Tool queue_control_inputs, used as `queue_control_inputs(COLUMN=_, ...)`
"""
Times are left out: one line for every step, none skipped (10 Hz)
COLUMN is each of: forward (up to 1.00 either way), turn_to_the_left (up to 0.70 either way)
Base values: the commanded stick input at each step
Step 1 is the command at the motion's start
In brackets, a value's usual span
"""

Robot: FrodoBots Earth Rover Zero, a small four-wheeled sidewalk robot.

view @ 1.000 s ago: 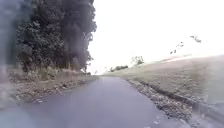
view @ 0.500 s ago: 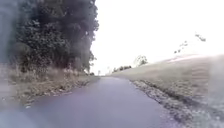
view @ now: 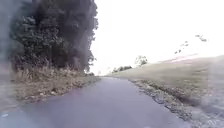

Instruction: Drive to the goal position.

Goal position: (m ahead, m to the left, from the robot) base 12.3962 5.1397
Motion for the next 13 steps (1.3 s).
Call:
queue_control_inputs(forward=1.0, turn_to_the_left=0.0)
queue_control_inputs(forward=1.0, turn_to_the_left=0.0)
queue_control_inputs(forward=1.0, turn_to_the_left=0.0)
queue_control_inputs(forward=1.0, turn_to_the_left=0.0)
queue_control_inputs(forward=1.0, turn_to_the_left=0.0)
queue_control_inputs(forward=1.0, turn_to_the_left=0.0)
queue_control_inputs(forward=1.0, turn_to_the_left=0.0)
queue_control_inputs(forward=1.0, turn_to_the_left=0.0)
queue_control_inputs(forward=1.0, turn_to_the_left=0.0)
queue_control_inputs(forward=1.0, turn_to_the_left=0.0)
queue_control_inputs(forward=1.0, turn_to_the_left=0.0)
queue_control_inputs(forward=1.0, turn_to_the_left=0.0)
queue_control_inputs(forward=1.0, turn_to_the_left=0.0)
